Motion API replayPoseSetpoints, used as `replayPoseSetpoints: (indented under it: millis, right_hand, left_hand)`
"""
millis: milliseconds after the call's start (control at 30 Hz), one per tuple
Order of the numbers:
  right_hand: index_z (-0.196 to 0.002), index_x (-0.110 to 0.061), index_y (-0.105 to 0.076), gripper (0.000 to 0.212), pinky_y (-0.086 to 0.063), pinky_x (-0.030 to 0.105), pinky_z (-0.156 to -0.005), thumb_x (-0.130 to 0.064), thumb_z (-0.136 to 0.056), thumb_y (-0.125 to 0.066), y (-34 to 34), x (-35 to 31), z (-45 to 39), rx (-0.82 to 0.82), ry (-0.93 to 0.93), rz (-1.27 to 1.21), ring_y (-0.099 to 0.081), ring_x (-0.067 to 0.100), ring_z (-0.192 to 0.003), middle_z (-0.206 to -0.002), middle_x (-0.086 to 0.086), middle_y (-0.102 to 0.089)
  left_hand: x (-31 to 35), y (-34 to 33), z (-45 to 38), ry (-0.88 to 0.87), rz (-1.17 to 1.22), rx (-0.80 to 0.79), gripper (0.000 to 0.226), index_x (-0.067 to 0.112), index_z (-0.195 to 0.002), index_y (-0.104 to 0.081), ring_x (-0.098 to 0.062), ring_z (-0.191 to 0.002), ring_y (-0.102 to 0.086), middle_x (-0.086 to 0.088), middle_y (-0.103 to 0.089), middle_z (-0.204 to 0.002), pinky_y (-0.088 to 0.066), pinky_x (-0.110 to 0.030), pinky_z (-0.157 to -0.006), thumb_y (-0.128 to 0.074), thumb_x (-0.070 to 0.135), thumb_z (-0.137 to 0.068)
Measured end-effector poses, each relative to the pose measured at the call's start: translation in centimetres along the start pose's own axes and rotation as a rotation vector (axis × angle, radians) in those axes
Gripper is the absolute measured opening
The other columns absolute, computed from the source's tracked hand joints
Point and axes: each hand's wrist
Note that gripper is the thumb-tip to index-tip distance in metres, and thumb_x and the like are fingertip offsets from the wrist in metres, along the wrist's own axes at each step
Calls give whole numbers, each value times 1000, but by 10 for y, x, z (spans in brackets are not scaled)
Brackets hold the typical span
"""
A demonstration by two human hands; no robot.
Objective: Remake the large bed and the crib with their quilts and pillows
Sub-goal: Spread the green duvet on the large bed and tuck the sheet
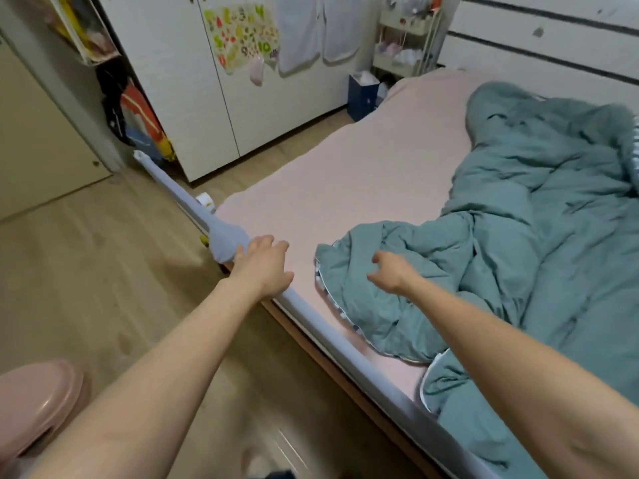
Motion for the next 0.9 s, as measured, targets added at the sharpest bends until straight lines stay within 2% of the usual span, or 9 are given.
replayPoseSetpoints:
  millis: [100, 267, 400, 600, 700, 800, 900]
  right_hand:
    - [-133, -4, -42, 52, -45, 37, -95, -23, -87, -58, -16, -21, -42, -32, -81, -13, -51, 33, -120, -134, 17, -50]
    - [-133, -2, -39, 59, -42, 38, -100, -25, -85, -63, -53, -52, -101, -81, -282, -123, -48, 34, -123, -135, 20, -48]
    - [-130, -2, -41, 54, -43, 35, -94, -23, -85, -63, -84, -58, -138, -55, -377, -260, -52, 35, -116, -130, 22, -51]
    - [-139, -9, -30, 79, -41, 43, -102, -41, -78, -70, -122, -60, -200, -116, -521, -364, -48, 34, -123, -137, 17, -44]
    - [-142, -13, -22, 92, -35, 43, -106, -49, -74, -73, -139, -63, -243, -136, -571, -334, -37, 34, -132, -143, 16, -33]
    - [-149, -17, -6, 111, -17, 49, -114, -55, -70, -74, -160, -68, -277, -189, -610, -261, -11, 36, -144, -155, 18, -12]
    - [-151, -21, 0, 111, -10, 50, -115, -57, -72, -70, -177, -63, -293, -216, -674, -138, -2, 35, -145, -157, 18, 2]
  left_hand:
    - [-31, -3, -62, -24, -60, -66, 61, 16, -146, -30, -29, -142, -18, -12, -24, -152, -17, -48, -115, -53, 36, -92]
    - [-76, -15, -169, -141, -180, -239, 58, 15, -144, -32, -31, -138, -25, -12, -29, -148, -22, -46, -112, -50, 32, -92]
    - [-81, -33, -241, -247, -201, -336, 58, 12, -144, -32, -31, -135, -30, -13, -33, -146, -28, -41, -110, -51, 31, -93]
    - [-70, -66, -304, -320, -158, -507, 61, 12, -147, -28, -31, -137, -29, -13, -26, -151, -30, -39, -111, -51, 31, -94]
    - [-67, -74, -339, -307, -112, -550, 62, 12, -148, -27, -31, -137, -31, -13, -26, -151, -31, -40, -111, -51, 30, -94]
    - [-64, -78, -369, -314, -131, -599, 61, 11, -147, -28, -32, -134, -35, -15, -30, -148, -33, -43, -110, -53, 31, -94]
    - [-53, -83, -393, -330, -130, -612, 59, 11, -146, -29, -32, -132, -38, -15, -32, -147, -36, -41, -108, -52, 31, -96]
Point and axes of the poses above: each hand's wrist, its own z-axis away from the middle knuckle, its own y-axis out of the back of the hand, x = y × z
